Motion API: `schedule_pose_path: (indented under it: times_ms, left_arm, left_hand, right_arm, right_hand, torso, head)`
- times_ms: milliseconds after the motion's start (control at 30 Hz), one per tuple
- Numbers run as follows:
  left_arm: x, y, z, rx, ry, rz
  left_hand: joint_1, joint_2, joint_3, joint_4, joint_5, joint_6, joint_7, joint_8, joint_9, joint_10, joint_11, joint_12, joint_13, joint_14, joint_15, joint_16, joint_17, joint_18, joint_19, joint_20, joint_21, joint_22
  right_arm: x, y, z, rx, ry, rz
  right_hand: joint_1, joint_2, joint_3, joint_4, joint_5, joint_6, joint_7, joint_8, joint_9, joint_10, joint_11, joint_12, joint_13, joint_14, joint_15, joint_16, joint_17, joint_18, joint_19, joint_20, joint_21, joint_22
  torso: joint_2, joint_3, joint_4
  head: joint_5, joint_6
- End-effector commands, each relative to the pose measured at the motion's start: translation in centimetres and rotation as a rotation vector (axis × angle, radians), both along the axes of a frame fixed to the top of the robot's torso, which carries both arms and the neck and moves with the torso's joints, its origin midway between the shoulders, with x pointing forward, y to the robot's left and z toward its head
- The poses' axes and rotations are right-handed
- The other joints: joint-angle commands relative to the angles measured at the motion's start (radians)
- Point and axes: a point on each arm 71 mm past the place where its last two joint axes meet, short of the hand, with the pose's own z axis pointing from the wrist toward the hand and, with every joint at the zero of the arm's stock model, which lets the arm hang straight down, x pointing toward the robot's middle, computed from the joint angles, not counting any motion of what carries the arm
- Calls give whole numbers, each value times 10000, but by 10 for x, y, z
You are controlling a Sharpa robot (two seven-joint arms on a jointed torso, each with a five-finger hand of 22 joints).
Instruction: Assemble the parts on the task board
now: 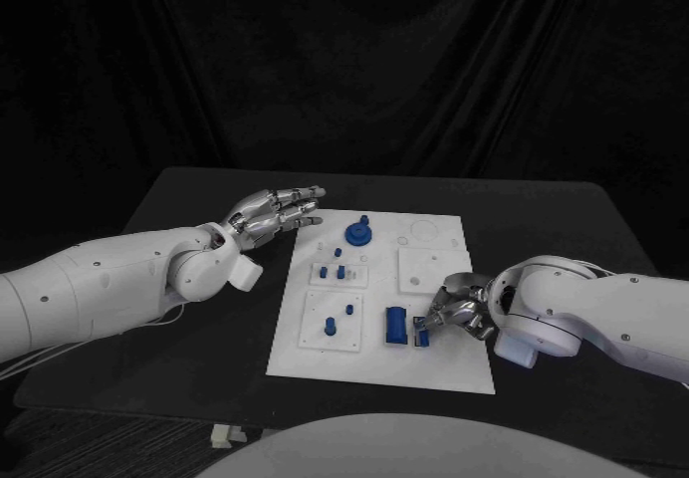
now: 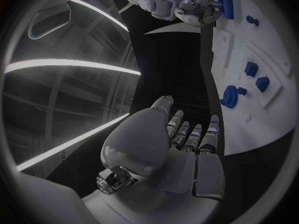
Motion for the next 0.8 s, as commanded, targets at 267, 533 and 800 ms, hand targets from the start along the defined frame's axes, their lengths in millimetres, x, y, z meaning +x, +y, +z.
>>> schedule_pose_path:
  times_ms: [267,533,800]
  left_arm:
    - [-1,-3,-1,-180,68,-140]
    - [-1,-2,-1,-177,90,-141]
    - [-2,-2,-2,-183,115,-160]
  left_hand:
    - [16,116,115,-22,69,-39,38,25,-4,5,72,4,0,-34,61,58,-3,-168,56,-14,-68,-14]
    - [18,121,145,-35,71,-39,44,24,-4,4,79,2,-1,-34,69,61,-3,-173,59,-14,-68,-16]
    - [19,123,162,-43,71,-41,47,23,-4,3,82,-2,-2,-33,73,62,-2,-176,60,-13,-67,-18]
  right_arm:
    - [-2,1,-3,-157,257,177]
    - [-2,1,-3,-224,290,152]
    - [-2,0,-2,-162,107,73]
  right_hand:
    - [-569,-142,-557,503,-264,31,20,-33,-159,1042,33,26,2634,865,48,-46,1600,73,61,71,-61,1909]
    - [-760,-154,-884,773,-771,27,40,-51,-265,1042,51,26,2634,862,62,-53,1582,83,45,84,-111,1896]
    - [-841,-178,-1211,972,-1327,64,48,-18,-345,1042,61,26,2634,861,73,-53,1578,88,40,96,-134,1891]
  torso:
    - [0,3,7]
    - [6,-1,0]
    - [-4,-1,5]
  head:
    - [-1,1]
    - [25,1]
    - [40,1]
